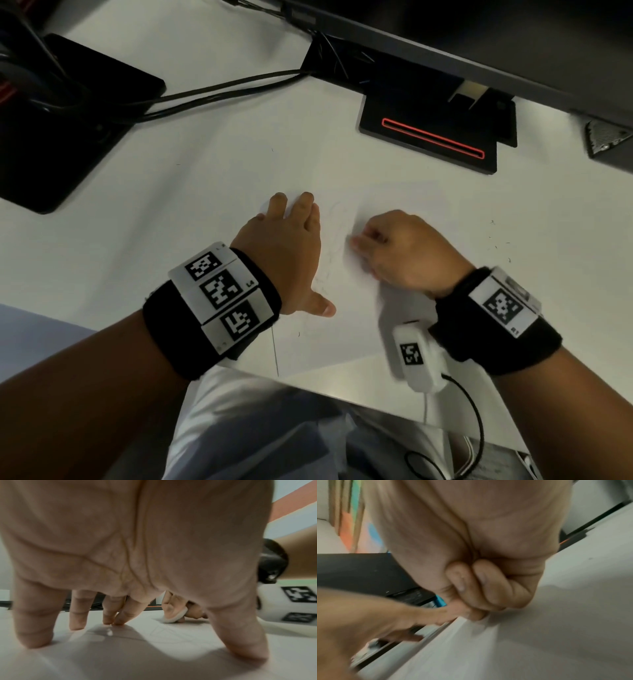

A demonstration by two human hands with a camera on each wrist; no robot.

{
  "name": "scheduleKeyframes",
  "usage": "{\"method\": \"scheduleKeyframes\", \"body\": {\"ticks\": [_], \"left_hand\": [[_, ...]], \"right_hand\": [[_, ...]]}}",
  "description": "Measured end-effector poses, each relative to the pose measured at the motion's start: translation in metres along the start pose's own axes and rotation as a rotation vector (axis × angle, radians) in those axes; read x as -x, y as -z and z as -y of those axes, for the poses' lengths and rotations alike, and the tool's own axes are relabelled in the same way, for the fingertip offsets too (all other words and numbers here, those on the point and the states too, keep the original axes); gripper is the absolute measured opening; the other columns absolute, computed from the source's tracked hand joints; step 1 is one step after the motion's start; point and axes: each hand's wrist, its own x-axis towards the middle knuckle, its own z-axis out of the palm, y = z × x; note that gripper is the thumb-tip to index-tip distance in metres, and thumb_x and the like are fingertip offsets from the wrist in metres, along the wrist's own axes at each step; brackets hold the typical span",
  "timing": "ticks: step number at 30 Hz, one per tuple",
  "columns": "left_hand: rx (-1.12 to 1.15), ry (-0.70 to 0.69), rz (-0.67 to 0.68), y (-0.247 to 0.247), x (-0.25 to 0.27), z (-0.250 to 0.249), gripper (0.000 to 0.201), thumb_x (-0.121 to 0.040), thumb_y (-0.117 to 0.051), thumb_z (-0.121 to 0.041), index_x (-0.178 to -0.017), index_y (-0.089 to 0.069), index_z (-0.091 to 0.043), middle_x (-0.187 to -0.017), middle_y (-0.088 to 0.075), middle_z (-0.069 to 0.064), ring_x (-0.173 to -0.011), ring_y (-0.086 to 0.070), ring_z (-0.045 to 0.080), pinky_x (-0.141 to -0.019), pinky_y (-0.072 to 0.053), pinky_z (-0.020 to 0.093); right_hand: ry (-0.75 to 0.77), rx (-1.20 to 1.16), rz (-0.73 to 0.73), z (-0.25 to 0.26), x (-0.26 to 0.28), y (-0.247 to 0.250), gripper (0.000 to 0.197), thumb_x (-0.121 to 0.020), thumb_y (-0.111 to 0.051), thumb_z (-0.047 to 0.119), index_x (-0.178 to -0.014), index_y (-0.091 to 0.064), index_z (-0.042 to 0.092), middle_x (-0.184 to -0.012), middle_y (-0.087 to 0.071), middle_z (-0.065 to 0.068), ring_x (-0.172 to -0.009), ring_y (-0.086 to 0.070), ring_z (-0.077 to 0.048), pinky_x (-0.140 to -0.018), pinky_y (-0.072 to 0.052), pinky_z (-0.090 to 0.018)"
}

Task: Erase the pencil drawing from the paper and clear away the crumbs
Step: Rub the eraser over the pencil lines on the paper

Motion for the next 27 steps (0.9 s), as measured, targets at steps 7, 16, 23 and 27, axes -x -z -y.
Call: {"method": "scheduleKeyframes", "body": {"ticks": [7,16,23,27], "left_hand": [[-0.002,0.008,0.005,0.002,0.0,-0.001,0.133,-0.068,-0.064,-0.081,-0.155,-0.002,-0.003,-0.162,0.001,0.003,-0.146,-0.011,0.032,-0.098,-0.045,0.039],[-0.01,0.009,0.016,0.004,0.001,-0.002,0.133,-0.068,-0.063,-0.082,-0.156,-0.001,-0.004,-0.163,0.002,0.002,-0.147,-0.01,0.032,-0.1,-0.044,0.04],[-0.009,0.009,0.019,0.003,0.001,0.0,0.133,-0.068,-0.063,-0.081,-0.156,0.0,-0.004,-0.163,0.004,0.002,-0.148,-0.008,0.032,-0.102,-0.043,0.039],[-0.01,0.006,0.027,0.003,0.001,-0.001,0.133,-0.068,-0.063,-0.082,-0.156,-0.001,-0.004,-0.163,0.003,0.002,-0.147,-0.009,0.032,-0.1,-0.044,0.039]], "right_hand": [[0.0,0.016,0.074,-0.001,0.009,-0.005,0.038,-0.1,-0.052,0.038,-0.078,-0.064,0.009,-0.072,-0.071,-0.005,-0.07,-0.067,-0.023,-0.071,-0.054,-0.037],[0.017,0.037,0.051,-0.003,0.004,0.0,0.039,-0.1,-0.052,0.038,-0.077,-0.063,0.009,-0.075,-0.07,-0.006,-0.073,-0.066,-0.024,-0.074,-0.054,-0.038],[0.065,0.067,0.152,-0.001,0.01,-0.002,0.037,-0.1,-0.052,0.037,-0.078,-0.064,0.01,-0.072,-0.07,-0.004,-0.068,-0.065,-0.019,-0.071,-0.054,-0.036],[0.082,0.072,0.11,0.001,0.008,0.003,0.035,-0.1,-0.052,0.035,-0.079,-0.065,0.01,-0.074,-0.07,-0.004,-0.07,-0.066,-0.021,-0.074,-0.055,-0.039]]}}
